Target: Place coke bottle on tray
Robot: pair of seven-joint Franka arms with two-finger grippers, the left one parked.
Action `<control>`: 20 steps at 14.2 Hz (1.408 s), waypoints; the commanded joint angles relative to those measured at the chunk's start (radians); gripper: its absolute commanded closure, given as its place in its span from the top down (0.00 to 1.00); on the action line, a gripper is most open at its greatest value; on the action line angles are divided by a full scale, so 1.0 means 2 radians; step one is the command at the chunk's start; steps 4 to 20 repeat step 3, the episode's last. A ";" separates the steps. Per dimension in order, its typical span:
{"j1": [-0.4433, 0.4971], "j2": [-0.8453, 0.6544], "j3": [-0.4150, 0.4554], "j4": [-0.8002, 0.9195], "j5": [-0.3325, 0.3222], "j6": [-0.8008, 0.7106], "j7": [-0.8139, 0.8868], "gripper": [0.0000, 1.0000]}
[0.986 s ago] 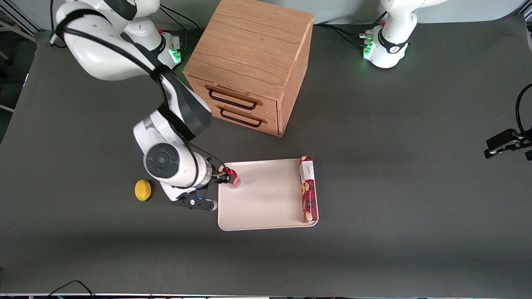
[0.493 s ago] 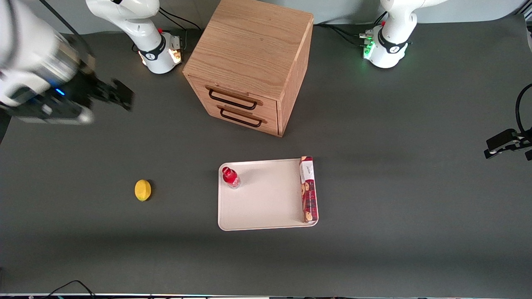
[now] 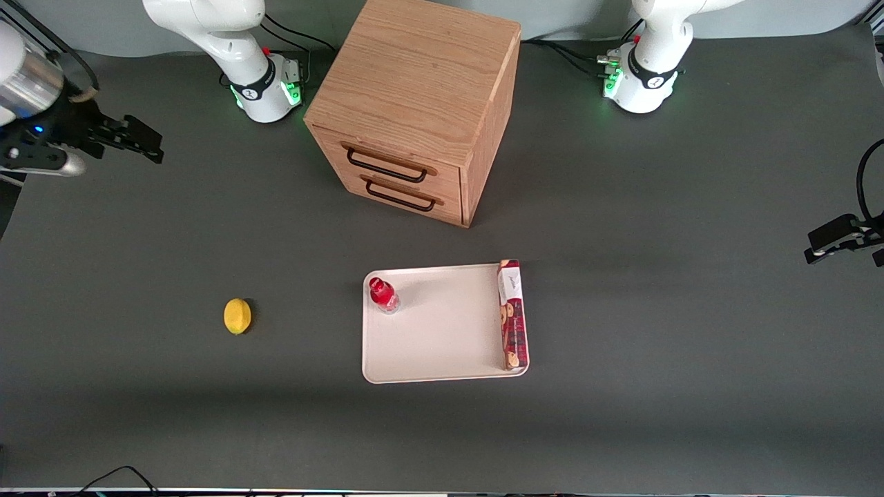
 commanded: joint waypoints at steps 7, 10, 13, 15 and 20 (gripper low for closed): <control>0.003 0.021 -0.012 0.028 0.033 0.005 0.003 1.00; 0.003 0.021 -0.012 0.028 0.033 0.005 0.003 1.00; 0.003 0.021 -0.012 0.028 0.033 0.005 0.003 1.00; 0.003 0.021 -0.012 0.028 0.033 0.005 0.003 1.00; 0.003 0.021 -0.012 0.028 0.033 0.005 0.003 1.00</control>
